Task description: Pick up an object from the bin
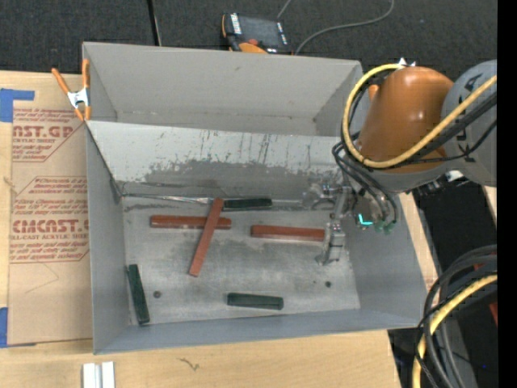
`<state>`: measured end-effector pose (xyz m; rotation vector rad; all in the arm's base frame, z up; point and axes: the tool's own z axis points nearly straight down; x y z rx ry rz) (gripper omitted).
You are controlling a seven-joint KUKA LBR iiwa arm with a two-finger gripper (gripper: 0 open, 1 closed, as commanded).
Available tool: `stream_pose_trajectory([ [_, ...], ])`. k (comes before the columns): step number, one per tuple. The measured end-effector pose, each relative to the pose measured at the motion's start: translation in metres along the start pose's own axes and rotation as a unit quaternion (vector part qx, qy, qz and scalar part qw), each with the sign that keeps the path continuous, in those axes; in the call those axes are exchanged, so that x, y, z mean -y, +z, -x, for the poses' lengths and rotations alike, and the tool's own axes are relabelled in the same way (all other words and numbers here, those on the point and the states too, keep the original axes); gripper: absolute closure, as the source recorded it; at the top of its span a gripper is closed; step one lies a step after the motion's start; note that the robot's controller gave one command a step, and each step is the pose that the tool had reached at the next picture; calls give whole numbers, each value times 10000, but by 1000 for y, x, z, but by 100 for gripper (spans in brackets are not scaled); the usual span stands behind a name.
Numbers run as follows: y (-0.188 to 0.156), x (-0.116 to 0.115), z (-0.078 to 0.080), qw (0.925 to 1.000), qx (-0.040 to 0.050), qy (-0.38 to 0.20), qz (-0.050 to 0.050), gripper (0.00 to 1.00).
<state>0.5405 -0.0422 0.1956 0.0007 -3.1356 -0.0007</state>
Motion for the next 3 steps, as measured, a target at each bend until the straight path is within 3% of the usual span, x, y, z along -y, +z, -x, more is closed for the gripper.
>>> stream_pose_trajectory([
  [1, 130, 17, 40, 9955, 15, -946, 0, 0],
  [2, 125, 17, 41, 9956, 46, -940, -4, 100],
  [3, -18, 41, 36, 9808, 77, -1946, -24, 100],
])
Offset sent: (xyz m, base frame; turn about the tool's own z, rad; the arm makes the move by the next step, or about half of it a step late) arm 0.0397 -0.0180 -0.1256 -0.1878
